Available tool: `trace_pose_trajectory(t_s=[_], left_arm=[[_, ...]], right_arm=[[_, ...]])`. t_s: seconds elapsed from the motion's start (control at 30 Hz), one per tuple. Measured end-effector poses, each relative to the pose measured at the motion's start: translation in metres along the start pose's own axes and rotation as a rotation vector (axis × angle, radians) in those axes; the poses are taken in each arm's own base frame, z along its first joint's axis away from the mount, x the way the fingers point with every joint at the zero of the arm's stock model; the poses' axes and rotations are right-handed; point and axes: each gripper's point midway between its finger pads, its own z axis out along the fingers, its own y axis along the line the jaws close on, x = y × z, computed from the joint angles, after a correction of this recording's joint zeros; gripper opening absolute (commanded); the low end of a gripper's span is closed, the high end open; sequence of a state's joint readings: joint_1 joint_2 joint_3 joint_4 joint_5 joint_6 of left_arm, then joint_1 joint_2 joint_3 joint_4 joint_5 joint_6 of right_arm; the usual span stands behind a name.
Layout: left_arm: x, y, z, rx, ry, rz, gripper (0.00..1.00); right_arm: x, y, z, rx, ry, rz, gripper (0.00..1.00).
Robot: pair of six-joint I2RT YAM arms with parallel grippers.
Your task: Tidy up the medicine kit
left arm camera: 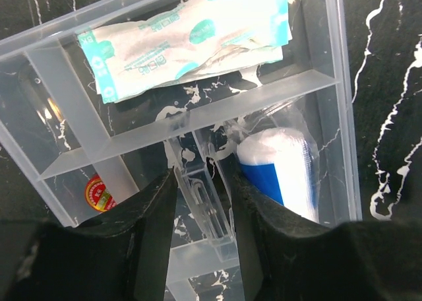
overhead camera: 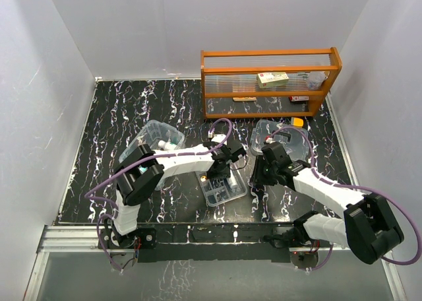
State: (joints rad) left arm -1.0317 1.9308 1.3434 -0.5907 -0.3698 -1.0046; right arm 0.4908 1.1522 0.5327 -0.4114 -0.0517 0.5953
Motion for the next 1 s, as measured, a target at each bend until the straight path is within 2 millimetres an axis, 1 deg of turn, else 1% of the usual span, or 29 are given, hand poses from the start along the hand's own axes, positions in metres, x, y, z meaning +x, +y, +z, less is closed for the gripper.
trace_pose_trajectory(t_s=[0.1,0.23,0.53,0.7,0.83,1.0], left_arm=[[0.003,0.000,0.004,-0.009,0.011,-0.001,0.33],[0.005,0.001,0.004,-0.014,0.018,-0.015,0.23],[0.007,0.003,0.002,-0.027,0.024,-0.014,0.19],[0.007,0.006,0.001,-0.032,0.027,0.031,0.18],[0.006,0.007,-0.002,-0.025,0.028,0.094,0.16],[0.003,0.003,-0.013,0.029,0.033,0.186,0.13]], right_arm=[[0.003,-0.002,0.001,0.004,0.005,0.012,0.29],[0.002,-0.001,0.002,0.004,-0.002,0.023,0.28],[-0.003,-0.001,0.002,0.010,-0.025,0.037,0.26],[-0.007,-0.001,-0.002,0.010,-0.049,0.040,0.25],[-0.016,0.002,-0.010,-0.003,-0.099,0.060,0.24],[-0.027,0.006,-0.020,-0.016,-0.159,0.094,0.24]])
